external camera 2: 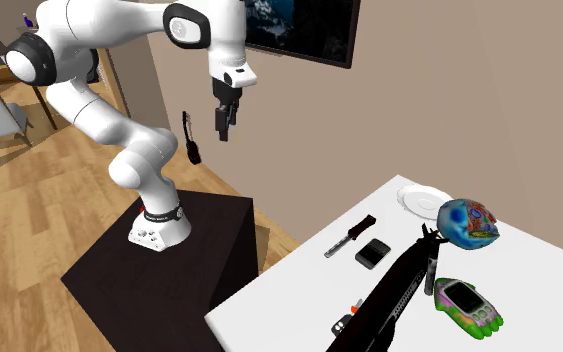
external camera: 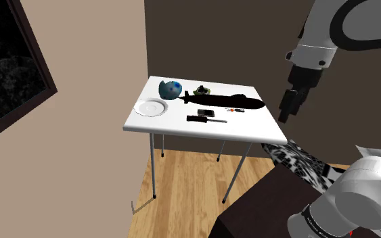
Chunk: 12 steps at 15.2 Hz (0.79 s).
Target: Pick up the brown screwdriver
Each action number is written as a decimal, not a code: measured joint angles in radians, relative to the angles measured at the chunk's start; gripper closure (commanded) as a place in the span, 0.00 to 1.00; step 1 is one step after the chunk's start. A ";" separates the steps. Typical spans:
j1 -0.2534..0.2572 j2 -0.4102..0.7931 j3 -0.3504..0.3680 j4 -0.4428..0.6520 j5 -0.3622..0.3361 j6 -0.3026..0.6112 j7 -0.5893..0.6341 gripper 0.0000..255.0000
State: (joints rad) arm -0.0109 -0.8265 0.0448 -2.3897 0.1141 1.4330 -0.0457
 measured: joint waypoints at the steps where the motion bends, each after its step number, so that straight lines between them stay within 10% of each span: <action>1: 0.000 0.000 0.000 0.000 0.000 0.000 0.000 0.00; 12: 0.001 0.304 -0.042 0.008 -0.069 0.313 -0.158 0.00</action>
State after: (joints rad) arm -0.0096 -0.5221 0.0025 -2.3816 0.0446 1.7459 -0.2041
